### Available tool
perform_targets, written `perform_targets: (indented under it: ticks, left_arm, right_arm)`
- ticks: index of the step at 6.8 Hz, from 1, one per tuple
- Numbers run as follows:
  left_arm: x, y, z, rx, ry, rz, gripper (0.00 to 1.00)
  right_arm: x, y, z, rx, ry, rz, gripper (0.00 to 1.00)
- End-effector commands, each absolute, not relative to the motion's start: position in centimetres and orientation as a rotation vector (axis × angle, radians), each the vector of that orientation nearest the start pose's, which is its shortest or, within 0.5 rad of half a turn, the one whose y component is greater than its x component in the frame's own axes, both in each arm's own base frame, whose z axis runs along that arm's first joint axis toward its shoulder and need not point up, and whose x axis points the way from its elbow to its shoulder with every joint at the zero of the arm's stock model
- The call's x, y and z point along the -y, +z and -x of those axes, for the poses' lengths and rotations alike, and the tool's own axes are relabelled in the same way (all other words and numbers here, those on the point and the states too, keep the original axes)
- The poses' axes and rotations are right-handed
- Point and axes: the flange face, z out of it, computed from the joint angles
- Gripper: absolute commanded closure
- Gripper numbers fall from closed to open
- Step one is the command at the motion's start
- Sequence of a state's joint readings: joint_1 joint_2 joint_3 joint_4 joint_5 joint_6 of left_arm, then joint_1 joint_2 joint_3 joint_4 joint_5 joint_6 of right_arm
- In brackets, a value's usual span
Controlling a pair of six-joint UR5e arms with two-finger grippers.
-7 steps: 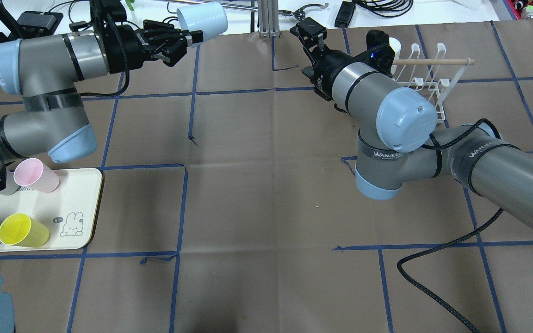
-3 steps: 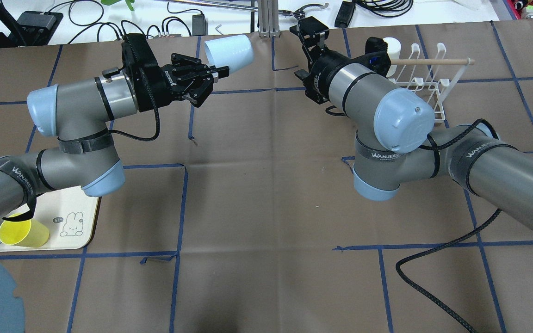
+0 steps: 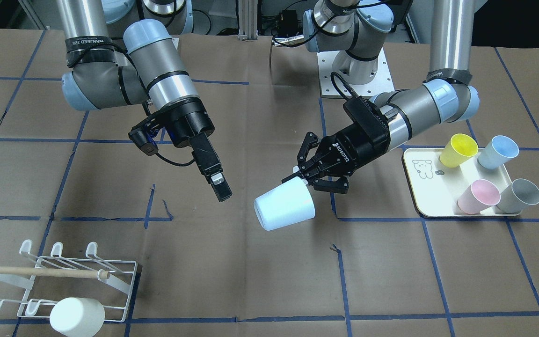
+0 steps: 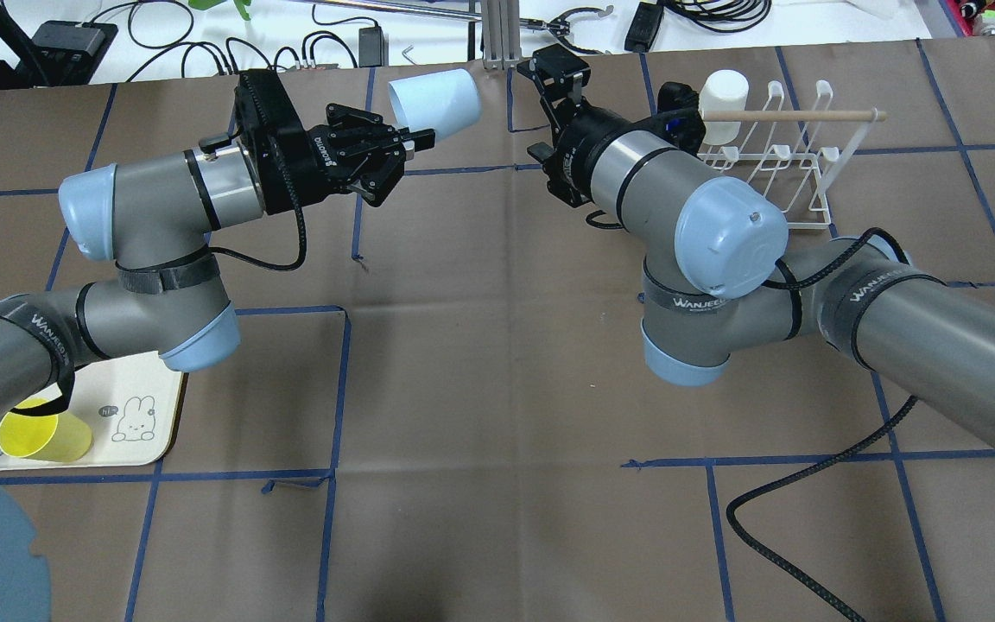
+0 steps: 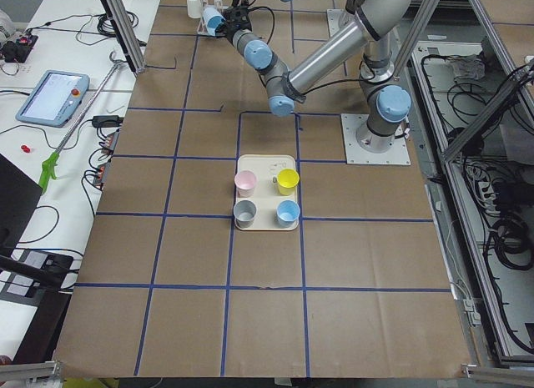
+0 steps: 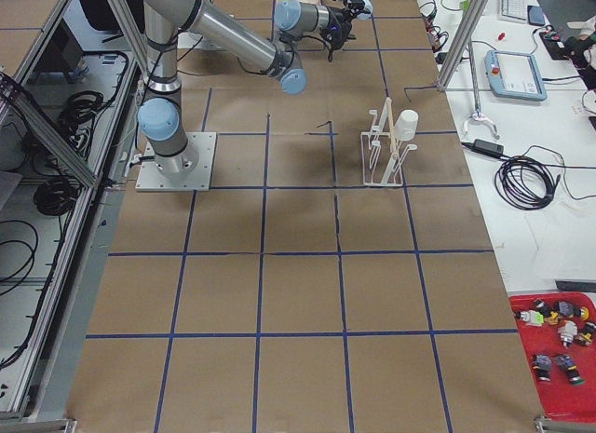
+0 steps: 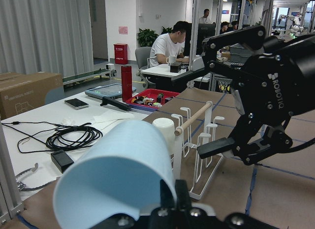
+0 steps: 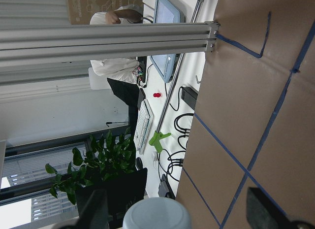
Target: Transfer IKEA cup to right arm and place on rack
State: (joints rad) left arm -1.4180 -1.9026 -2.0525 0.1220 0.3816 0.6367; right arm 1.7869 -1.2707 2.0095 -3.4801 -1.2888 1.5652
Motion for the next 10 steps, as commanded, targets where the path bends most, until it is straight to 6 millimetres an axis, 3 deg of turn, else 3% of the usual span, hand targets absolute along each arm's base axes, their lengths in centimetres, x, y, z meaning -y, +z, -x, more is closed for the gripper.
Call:
perform_targets:
  ticks: [1, 3, 5, 7, 10]
  left_arm:
    - [52.8, 33.3, 14.8, 1.749, 1.361, 1.076, 0.95]
    - [52.9, 33.3, 14.7, 1.752, 1.359, 1.071, 0.93]
    - [52.8, 33.3, 14.8, 1.751, 1.358, 1.072, 0.91]
    - [52.9, 33.4, 14.7, 1.752, 1.359, 1.069, 0.91]
    - [52.9, 33.5, 14.8, 1.755, 1.355, 1.063, 0.91]
  right_arm:
    - [48.4, 35.9, -29.3, -1.686, -0.585, -1.077, 0.01]
    - [47.5, 35.9, -30.9, -1.699, -0.599, -1.076, 0.01]
    - [49.1, 36.6, -31.6, -1.683, -0.617, -1.062, 0.01]
    - [50.0, 35.5, -33.2, -1.694, -0.609, -1.058, 0.01]
    - [51.6, 35.7, -33.8, -1.672, -0.609, -1.058, 0.01]
